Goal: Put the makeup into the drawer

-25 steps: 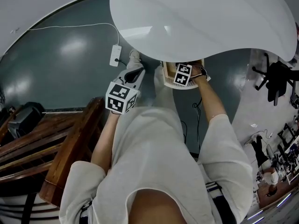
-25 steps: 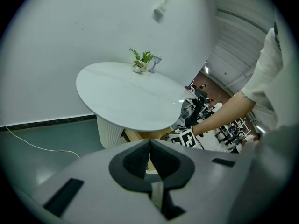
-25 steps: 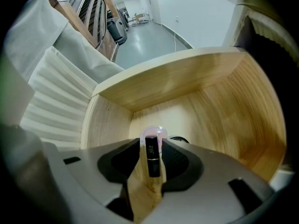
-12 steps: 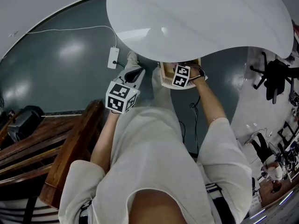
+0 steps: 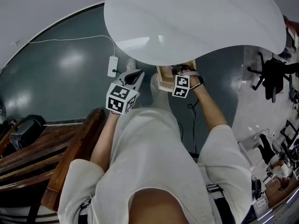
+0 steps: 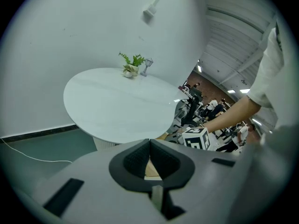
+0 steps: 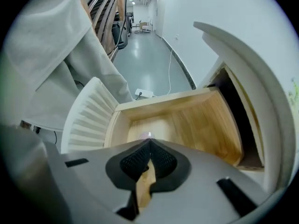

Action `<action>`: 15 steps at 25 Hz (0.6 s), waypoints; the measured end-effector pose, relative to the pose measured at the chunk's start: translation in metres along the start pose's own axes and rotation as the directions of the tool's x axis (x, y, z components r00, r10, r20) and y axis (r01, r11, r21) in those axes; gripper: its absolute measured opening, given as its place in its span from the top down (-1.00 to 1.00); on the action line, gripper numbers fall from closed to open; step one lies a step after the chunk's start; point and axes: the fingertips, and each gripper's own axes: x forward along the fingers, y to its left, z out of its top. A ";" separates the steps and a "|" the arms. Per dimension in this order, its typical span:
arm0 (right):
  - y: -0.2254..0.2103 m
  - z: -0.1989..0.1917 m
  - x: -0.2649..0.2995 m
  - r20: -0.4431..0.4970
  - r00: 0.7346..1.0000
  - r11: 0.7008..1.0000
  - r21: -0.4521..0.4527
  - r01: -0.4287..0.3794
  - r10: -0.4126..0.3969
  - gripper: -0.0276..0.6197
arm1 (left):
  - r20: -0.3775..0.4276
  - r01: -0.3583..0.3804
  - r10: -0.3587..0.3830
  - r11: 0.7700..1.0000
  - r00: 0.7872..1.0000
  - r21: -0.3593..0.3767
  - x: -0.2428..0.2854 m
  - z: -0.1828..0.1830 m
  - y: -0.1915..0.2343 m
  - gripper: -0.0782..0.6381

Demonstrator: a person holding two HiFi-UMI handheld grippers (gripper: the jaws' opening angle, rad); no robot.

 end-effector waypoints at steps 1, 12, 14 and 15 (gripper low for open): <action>0.001 0.000 -0.004 0.003 1.000 1.000 0.001 0.004 -0.005 0.92 | 0.000 0.001 -0.001 1.000 1.000 0.006 0.000 0.001 -0.001 0.75; -0.020 0.006 -0.081 0.181 0.964 0.855 0.513 0.076 -0.194 0.92 | 0.016 0.011 -0.012 0.998 1.000 0.065 0.003 0.021 -0.004 0.75; -0.027 0.007 -0.102 0.222 0.939 0.763 0.644 0.061 -0.262 0.92 | 0.026 0.009 -0.011 0.997 1.000 0.075 0.002 0.027 -0.003 0.75; -0.030 0.008 -0.112 0.239 0.924 0.713 0.699 0.049 -0.298 0.92 | 0.029 0.009 -0.011 0.997 1.000 0.081 0.001 0.030 -0.003 0.75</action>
